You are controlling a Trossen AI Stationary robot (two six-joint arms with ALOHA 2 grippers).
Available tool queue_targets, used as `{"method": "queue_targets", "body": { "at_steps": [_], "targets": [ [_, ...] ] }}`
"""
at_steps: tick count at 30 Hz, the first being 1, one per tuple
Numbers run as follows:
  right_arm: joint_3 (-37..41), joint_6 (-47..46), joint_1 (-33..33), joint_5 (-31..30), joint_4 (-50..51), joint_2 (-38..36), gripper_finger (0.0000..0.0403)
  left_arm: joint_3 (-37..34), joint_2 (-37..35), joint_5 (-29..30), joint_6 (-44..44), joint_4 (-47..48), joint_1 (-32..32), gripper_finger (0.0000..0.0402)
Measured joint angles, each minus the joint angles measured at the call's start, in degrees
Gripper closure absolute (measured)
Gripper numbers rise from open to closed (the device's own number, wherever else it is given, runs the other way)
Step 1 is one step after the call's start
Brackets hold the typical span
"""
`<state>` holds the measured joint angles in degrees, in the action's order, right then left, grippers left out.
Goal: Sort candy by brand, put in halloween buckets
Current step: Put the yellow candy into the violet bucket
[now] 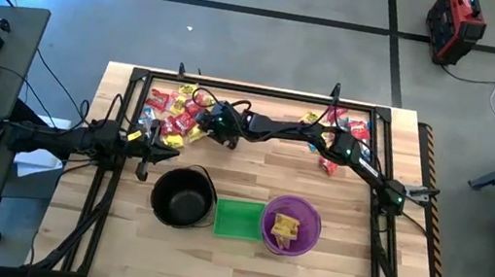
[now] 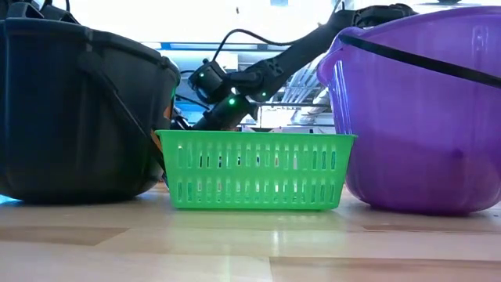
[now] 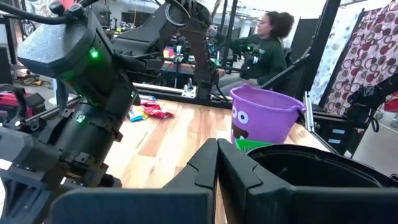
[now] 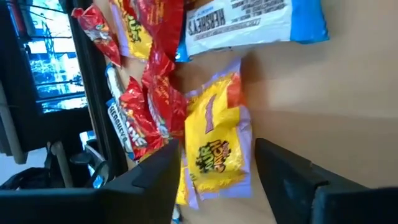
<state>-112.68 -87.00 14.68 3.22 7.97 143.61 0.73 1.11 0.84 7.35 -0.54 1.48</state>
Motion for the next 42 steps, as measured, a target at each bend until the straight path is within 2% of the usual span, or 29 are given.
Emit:
{"method": "queue_targets", "body": {
  "at_steps": [7,9,13,15,22,27,30,32,37,42],
  "targets": [
    [0.0,2.6,-0.1,1.3,0.1,0.0,0.0364,0.0,0.0,0.0,0.0,0.0,0.0,0.0401],
    [0.0,3.9,-0.2,1.3,-0.2,0.0,0.0392,0.0,0.0,0.0,0.0,0.0,0.0,0.0401],
    [0.0,9.2,-0.2,1.9,0.6,-0.9,0.0398,0.0,0.0,0.0,0.0,0.0,0.0,0.0402],
    [0.0,14.5,0.1,2.3,4.6,-3.4,0.0401,0.0,0.0,0.0,0.0,0.0,0.0,0.0401],
    [0.0,39.7,1.6,1.2,29.9,-18.2,0.0402,0.0,0.0,-0.1,0.0,0.0,0.0,0.0402],
    [0.1,50.7,-1.9,1.1,48.8,-30.1,0.0403,0.0,0.0,-0.1,0.0,0.0,0.0,0.0401],
    [0.1,50.6,-6.7,0.3,58.4,-36.3,0.0403,0.0,0.0,-0.1,0.0,0.0,0.0,0.0401],
    [0.1,47.1,-10.8,-0.2,63.9,-40.2,0.0403,0.0,0.0,0.0,0.0,0.0,0.0,0.0402],
    [0.0,31.6,-23.0,-3.3,75.7,-46.5,0.0403,0.0,0.0,0.0,0.0,0.0,0.0,0.0402],
    [1.1,16.4,-32.5,-0.5,80.7,-46.2,0.0403,0.0,0.0,0.0,0.0,0.0,0.0,0.0402]
  ]
}}
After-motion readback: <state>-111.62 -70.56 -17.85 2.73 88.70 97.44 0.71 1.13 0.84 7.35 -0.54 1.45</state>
